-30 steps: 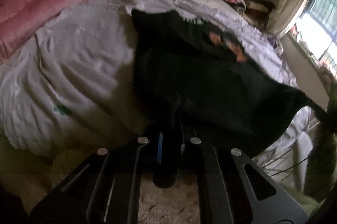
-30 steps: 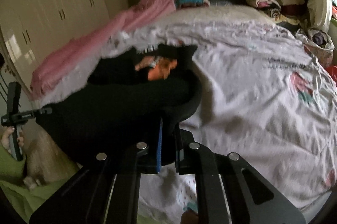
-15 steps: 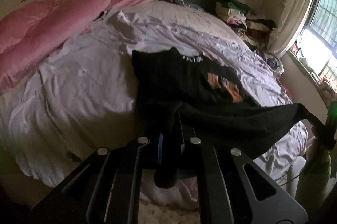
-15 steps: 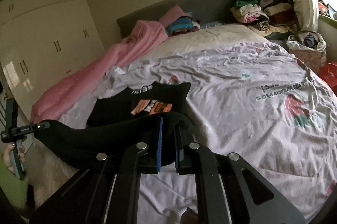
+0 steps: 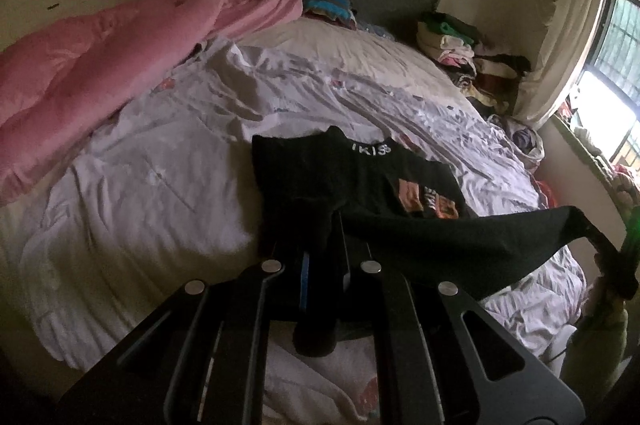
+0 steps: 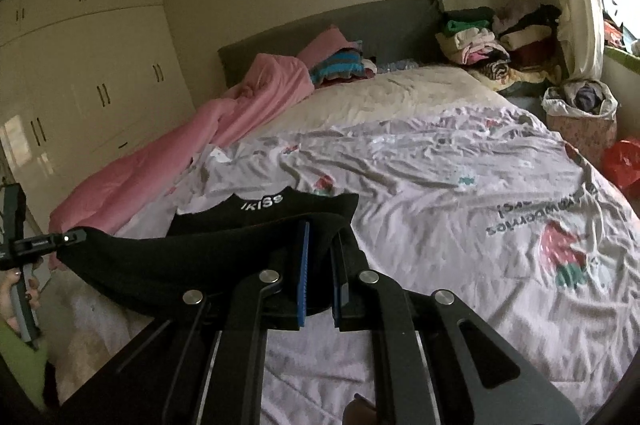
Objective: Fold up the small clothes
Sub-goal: 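Lift the hem with both tools and fold it over toward the collar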
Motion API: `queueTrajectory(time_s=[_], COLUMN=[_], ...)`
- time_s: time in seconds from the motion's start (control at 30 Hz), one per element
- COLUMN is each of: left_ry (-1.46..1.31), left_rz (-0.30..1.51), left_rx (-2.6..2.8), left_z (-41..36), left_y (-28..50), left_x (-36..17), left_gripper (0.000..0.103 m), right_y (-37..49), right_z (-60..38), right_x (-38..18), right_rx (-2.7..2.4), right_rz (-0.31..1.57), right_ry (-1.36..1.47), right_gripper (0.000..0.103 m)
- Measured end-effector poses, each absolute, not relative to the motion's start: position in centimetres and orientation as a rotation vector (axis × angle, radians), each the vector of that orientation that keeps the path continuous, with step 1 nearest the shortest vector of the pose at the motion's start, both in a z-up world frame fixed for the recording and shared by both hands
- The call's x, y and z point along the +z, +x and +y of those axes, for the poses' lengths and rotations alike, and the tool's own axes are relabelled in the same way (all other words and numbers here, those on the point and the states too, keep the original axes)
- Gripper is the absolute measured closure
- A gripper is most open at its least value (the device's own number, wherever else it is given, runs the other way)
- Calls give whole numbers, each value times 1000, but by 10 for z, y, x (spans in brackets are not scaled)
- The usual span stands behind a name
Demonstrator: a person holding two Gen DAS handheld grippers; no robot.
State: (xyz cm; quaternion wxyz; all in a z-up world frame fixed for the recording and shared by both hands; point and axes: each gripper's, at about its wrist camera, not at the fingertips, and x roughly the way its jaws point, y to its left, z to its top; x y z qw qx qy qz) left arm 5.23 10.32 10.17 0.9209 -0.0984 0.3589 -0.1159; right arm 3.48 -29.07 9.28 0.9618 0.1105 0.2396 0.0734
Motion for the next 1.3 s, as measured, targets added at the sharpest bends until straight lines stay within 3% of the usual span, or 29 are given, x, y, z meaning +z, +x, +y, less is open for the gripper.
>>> queueTrajectory(time_s=[0.53, 1.3], left_ry=[-178, -154], left_rz=[711, 750], left_rx=[-193, -125], left_z=[98, 96], left_y=[97, 166], left_x=[106, 55], left_gripper=[101, 100], right_y=[86, 175], right_z=[-286, -273], right_x=[96, 47], right_rx=[87, 32], right_rz=[465, 585], right_ry=[148, 122], right_gripper=[95, 95])
